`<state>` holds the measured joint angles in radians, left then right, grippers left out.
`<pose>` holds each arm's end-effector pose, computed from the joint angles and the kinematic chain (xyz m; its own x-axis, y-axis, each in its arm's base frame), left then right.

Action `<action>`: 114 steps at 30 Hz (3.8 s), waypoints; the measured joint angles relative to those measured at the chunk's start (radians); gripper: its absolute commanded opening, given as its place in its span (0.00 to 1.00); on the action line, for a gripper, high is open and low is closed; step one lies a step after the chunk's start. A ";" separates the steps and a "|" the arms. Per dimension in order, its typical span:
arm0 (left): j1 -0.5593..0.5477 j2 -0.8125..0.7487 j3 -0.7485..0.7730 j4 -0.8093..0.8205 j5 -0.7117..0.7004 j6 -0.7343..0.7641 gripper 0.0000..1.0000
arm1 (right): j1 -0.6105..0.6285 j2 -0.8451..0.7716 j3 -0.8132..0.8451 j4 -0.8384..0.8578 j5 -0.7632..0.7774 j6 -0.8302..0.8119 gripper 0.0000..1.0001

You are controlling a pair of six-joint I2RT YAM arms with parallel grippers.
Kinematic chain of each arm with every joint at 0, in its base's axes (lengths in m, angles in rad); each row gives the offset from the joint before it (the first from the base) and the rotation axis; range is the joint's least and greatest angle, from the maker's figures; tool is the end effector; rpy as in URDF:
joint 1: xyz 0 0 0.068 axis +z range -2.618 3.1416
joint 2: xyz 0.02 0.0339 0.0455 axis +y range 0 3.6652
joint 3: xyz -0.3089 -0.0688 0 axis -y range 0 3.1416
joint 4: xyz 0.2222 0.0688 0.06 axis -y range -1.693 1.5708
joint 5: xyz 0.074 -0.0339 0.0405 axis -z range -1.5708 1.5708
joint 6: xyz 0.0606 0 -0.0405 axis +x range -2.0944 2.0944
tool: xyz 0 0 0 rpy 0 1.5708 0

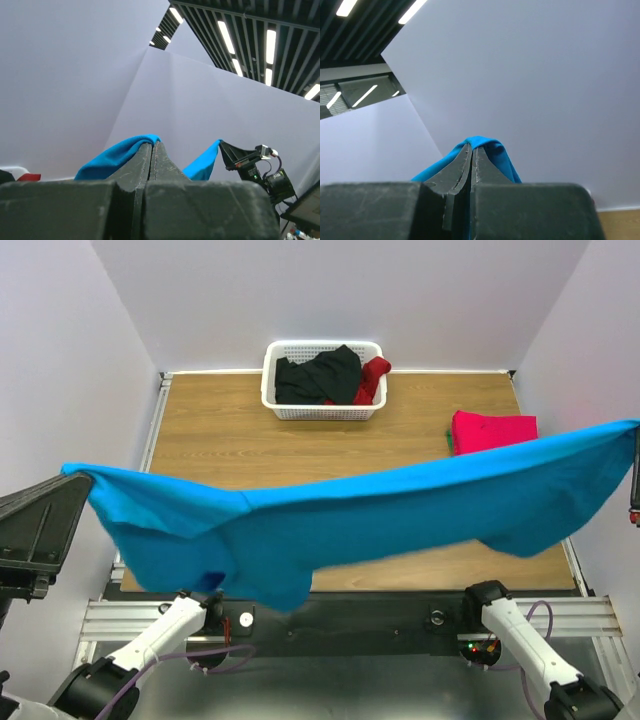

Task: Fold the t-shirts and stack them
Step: Flatten the tshirt out, then fold the tshirt

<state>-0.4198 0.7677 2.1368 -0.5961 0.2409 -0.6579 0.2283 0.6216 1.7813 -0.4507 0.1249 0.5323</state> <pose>-0.1168 0.0363 0.6505 0.1672 -0.7249 -0.6683 0.8265 0.4726 -0.3059 -0.0913 -0.0290 0.6084 0.4792 0.6283 -0.6128 -0.4360 0.7764 0.4551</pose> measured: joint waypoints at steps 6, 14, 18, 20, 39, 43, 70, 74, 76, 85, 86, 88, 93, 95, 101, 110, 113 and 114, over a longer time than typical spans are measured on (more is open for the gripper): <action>0.000 0.012 -0.011 -0.025 0.008 0.010 0.00 | 0.000 -0.023 -0.039 -0.074 -0.017 0.018 0.01; 0.000 0.018 -0.415 0.042 -0.218 0.074 0.00 | 0.000 -0.018 -0.349 -0.087 0.024 0.043 0.00; 0.003 0.080 -0.785 0.149 -0.332 0.087 0.00 | 0.000 0.023 -0.586 -0.055 0.068 0.057 0.00; 0.019 0.136 -0.918 0.203 -0.346 0.096 0.00 | 0.000 0.065 -0.691 -0.029 0.089 0.062 0.00; 0.295 0.985 -0.968 0.666 -0.079 0.224 0.00 | -0.018 0.841 -0.843 0.433 0.191 0.035 0.00; 0.316 1.019 -0.924 0.679 -0.058 0.233 0.00 | -0.048 0.949 -0.766 0.483 0.185 0.015 0.00; 0.350 0.921 -1.039 0.681 0.024 0.200 0.00 | -0.117 0.991 -0.716 0.519 0.055 -0.043 0.00; 0.350 0.783 -1.148 0.671 0.012 0.165 0.00 | -0.117 0.918 -0.755 0.501 0.061 -0.045 0.01; 0.350 0.712 -1.201 0.666 0.008 0.148 0.00 | -0.117 0.895 -0.772 0.487 0.068 -0.047 0.00; 0.350 0.497 -1.404 0.600 -0.003 0.070 0.00 | -0.117 0.824 -0.825 0.370 0.128 -0.058 0.00; 0.350 0.475 -1.414 0.588 -0.005 0.063 0.00 | -0.117 0.819 -0.828 0.366 0.133 -0.058 0.00; 0.350 0.422 -1.437 0.564 -0.007 0.050 0.00 | -0.117 0.806 -0.830 0.346 0.145 -0.058 0.00; 0.350 0.292 -1.466 0.500 -0.013 0.021 0.00 | -0.117 0.788 -0.830 0.314 0.167 -0.059 0.00; 0.350 0.259 -1.477 0.488 -0.013 0.013 0.00 | -0.117 0.782 -0.830 0.301 0.170 -0.060 0.00; 0.350 0.189 -1.571 0.441 -0.008 -0.017 0.00 | -0.117 0.764 -0.836 0.283 0.172 -0.064 0.00; 0.350 0.087 -1.711 0.415 0.027 -0.080 0.00 | -0.117 0.755 -0.930 0.260 0.172 -0.064 0.00; 0.349 0.085 -1.747 0.410 0.035 -0.103 0.00 | -0.117 0.755 -0.956 0.255 0.175 -0.063 0.01; 0.349 0.085 -1.756 0.403 0.034 -0.112 0.00 | -0.117 0.755 -0.965 0.252 0.176 -0.061 0.01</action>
<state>-0.0704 0.8524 0.3809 -0.1932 0.2752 -0.7696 0.1112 1.3766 0.8162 -0.1986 0.3008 0.4713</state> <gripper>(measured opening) 0.025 0.017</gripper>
